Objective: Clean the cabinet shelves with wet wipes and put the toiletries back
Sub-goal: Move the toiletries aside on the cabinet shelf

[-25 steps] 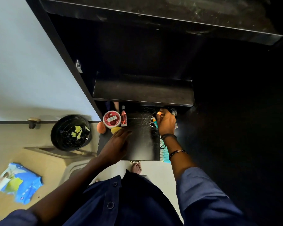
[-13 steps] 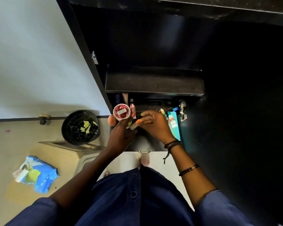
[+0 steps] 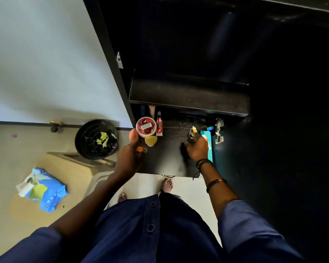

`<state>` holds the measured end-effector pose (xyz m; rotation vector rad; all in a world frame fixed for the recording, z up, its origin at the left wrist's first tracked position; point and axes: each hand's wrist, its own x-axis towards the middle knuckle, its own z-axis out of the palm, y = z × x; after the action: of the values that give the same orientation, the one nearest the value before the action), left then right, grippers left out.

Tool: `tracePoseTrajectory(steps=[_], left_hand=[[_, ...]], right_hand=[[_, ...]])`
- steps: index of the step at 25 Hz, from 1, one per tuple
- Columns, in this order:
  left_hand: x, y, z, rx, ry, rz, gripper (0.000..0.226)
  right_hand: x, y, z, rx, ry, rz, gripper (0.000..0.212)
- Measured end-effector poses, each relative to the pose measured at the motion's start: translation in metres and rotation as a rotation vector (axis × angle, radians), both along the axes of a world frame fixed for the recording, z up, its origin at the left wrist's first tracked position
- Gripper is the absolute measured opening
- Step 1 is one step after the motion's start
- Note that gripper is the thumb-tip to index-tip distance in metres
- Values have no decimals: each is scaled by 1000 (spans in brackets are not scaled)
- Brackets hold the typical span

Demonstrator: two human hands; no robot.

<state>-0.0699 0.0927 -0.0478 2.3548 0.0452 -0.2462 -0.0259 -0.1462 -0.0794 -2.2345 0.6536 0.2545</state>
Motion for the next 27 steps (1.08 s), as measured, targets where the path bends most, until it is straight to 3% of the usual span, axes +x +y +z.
tracePoseTrajectory(steps=[8, 15, 20, 24, 27], left_hand=[[19, -6, -10, 71, 19, 66, 28], [27, -9, -16, 122, 24, 80, 31], [24, -9, -19, 146, 56, 70, 26], [20, -4, -22, 154, 63, 48, 28], [18, 0, -22, 132, 56, 23, 28]], right_hand=[[34, -24, -30, -265, 100, 233, 40], [56, -24, -41, -380, 142, 335, 39], [65, -15, -37, -213, 148, 322, 34], [76, 26, -28, 42, 76, 284, 10], [88, 54, -19, 92, 73, 395, 24]])
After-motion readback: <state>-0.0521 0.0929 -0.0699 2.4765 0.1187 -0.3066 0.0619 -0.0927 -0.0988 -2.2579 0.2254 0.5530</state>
